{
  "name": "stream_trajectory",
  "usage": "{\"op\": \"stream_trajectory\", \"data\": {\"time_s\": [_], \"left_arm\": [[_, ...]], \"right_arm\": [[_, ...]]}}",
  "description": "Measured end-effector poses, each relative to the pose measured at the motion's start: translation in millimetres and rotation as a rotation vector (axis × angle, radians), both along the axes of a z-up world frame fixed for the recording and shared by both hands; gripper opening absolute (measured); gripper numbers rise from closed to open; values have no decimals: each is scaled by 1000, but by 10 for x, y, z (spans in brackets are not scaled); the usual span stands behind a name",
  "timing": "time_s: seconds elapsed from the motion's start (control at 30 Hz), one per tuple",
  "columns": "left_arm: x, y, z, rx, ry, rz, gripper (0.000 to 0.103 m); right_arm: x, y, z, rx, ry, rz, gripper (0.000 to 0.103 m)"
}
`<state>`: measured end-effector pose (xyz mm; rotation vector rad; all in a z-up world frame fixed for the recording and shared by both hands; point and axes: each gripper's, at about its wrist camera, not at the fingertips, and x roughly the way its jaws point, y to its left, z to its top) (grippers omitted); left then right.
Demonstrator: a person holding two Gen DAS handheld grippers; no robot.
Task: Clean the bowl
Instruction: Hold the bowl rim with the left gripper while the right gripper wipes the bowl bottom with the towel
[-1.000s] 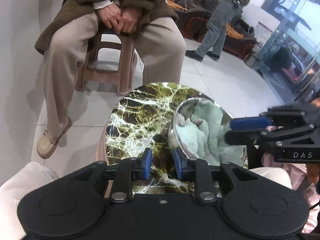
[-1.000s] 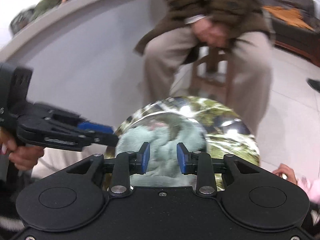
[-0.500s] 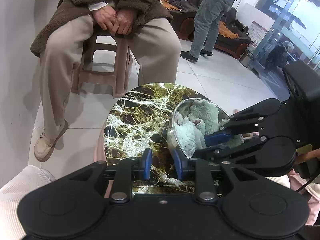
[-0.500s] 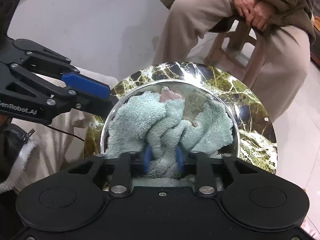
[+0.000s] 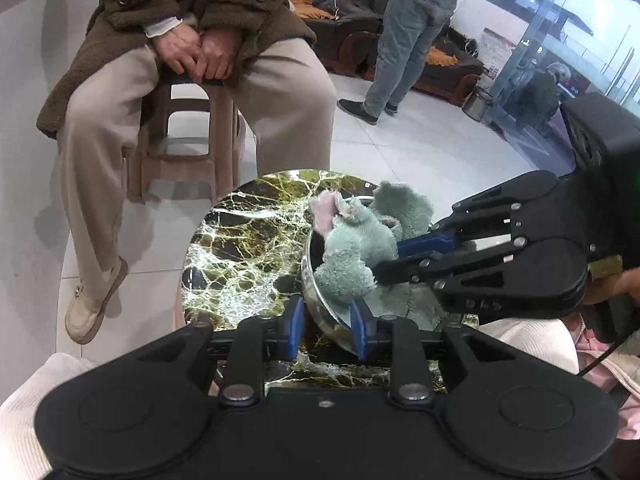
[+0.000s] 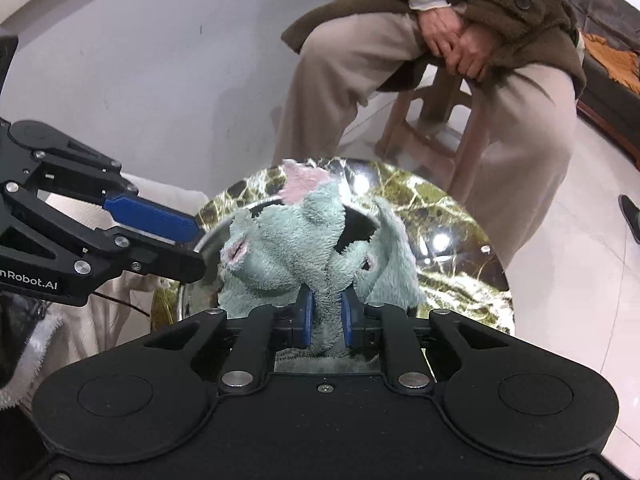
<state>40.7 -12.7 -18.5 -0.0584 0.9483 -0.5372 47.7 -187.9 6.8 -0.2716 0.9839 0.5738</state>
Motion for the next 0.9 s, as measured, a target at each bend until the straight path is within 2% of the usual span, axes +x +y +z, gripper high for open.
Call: {"op": "stream_trajectory", "data": {"time_s": [0.27, 0.43, 0.5, 0.63, 0.77, 0.9], "left_arm": [[90, -95, -20, 46, 2, 20, 14], [163, -49, -55, 12, 48, 44, 14], [177, -46, -58, -6, 58, 55, 14], [174, -97, -66, 21, 37, 57, 11], [201, -115, -99, 25, 46, 47, 9], [216, -105, -119, 33, 55, 40, 11]], "right_arm": [[-53, 23, -21, -16, -41, 42, 15], [17, 25, -12, 4, -37, 43, 15], [104, 46, -91, -23, -27, 38, 15], [5, 34, -97, -63, -5, 87, 15], [-89, 79, -93, -47, 38, 163, 15], [39, 189, -105, -71, -43, 168, 15]]}}
